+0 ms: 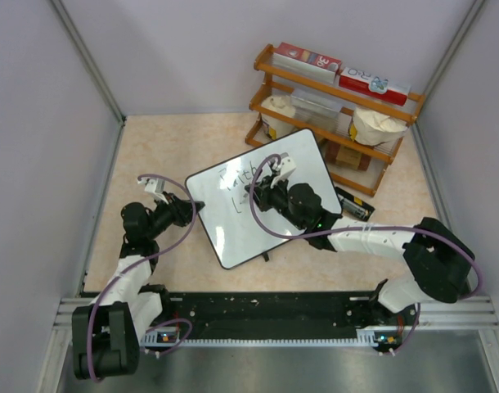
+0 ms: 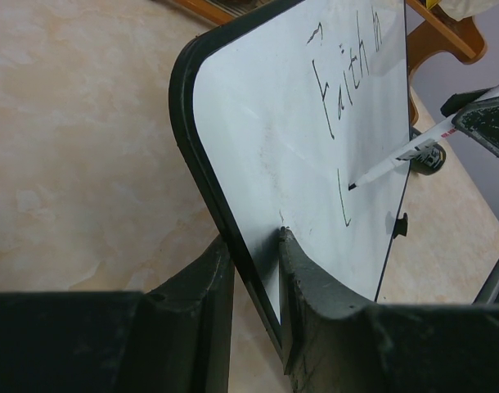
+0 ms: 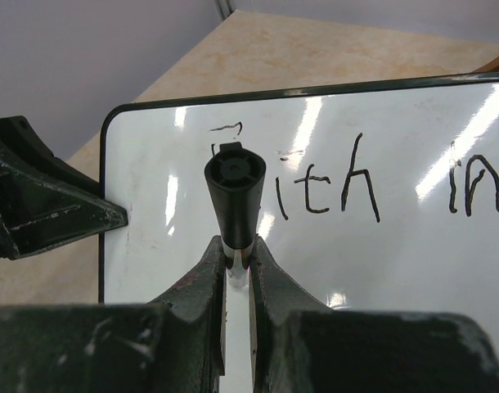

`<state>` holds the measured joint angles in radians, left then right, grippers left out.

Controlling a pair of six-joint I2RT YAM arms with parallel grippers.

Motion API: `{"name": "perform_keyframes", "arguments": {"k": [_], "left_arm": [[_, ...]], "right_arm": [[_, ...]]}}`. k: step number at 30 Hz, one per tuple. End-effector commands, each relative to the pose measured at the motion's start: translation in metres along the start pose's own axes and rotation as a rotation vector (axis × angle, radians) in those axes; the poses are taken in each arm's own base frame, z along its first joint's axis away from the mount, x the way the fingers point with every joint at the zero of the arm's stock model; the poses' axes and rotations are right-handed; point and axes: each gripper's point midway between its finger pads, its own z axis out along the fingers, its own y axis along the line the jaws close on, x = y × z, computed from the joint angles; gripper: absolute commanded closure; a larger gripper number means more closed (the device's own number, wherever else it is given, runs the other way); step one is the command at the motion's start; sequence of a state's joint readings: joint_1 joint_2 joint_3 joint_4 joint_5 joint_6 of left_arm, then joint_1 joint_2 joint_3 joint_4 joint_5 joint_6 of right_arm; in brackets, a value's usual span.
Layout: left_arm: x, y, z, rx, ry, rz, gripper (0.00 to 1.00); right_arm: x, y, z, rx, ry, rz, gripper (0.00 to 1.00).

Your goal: Write a sentence on the whiteboard

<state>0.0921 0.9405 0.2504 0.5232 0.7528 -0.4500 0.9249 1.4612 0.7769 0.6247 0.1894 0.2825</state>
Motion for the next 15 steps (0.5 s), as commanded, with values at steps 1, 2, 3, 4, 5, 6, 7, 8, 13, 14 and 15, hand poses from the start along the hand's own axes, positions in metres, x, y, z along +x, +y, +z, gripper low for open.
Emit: {"name": "perform_keyframes", "arguments": {"k": [1,2,3,4,5,6,7,8,13,14,15], "left_arm": [[0.002,0.012,0.0,-0.041,-0.009,0.068,1.0],[0.002,0.012,0.0,-0.041,-0.008,0.067,1.0],[0.002,0.012,0.0,-0.042,-0.007,0.068,1.0],[0.003,0.013,0.0,-0.045,-0.007,0.067,1.0],[0.001,0.013,0.0,-0.044,-0.01,0.07,1.0],[0.002,0.012,0.0,-0.043,-0.009,0.069,1.0],[0.002,0.013,0.0,-0.044,-0.008,0.068,1.0],[0.002,0.013,0.0,-0.043,-0.008,0.066,1.0],[0.002,0.013,0.0,-0.044,-0.009,0.069,1.0],[0.002,0.013,0.0,-0.044,-0.008,0.068,1.0],[0.002,0.012,0.0,-0.042,-0.009,0.07,1.0]], "right_arm": [[0.006,-0.006,-0.002,0.008,0.007,0.019,1.0],[0.007,-0.006,-0.003,0.007,0.009,0.02,1.0],[0.009,-0.006,-0.004,0.007,0.014,0.022,1.0],[0.011,-0.007,-0.005,0.006,0.017,0.023,1.0],[0.012,-0.007,-0.005,0.006,0.022,0.024,1.0],[0.013,-0.007,-0.006,0.005,0.024,0.022,1.0],[0.015,-0.007,-0.007,0.001,0.028,0.023,1.0],[0.014,-0.007,-0.008,0.002,0.026,0.024,1.0],[0.016,-0.007,-0.012,-0.002,0.029,0.028,1.0],[0.016,-0.007,-0.012,-0.003,0.03,0.026,1.0],[0.017,-0.008,-0.012,0.0,0.03,0.026,1.0]]}}
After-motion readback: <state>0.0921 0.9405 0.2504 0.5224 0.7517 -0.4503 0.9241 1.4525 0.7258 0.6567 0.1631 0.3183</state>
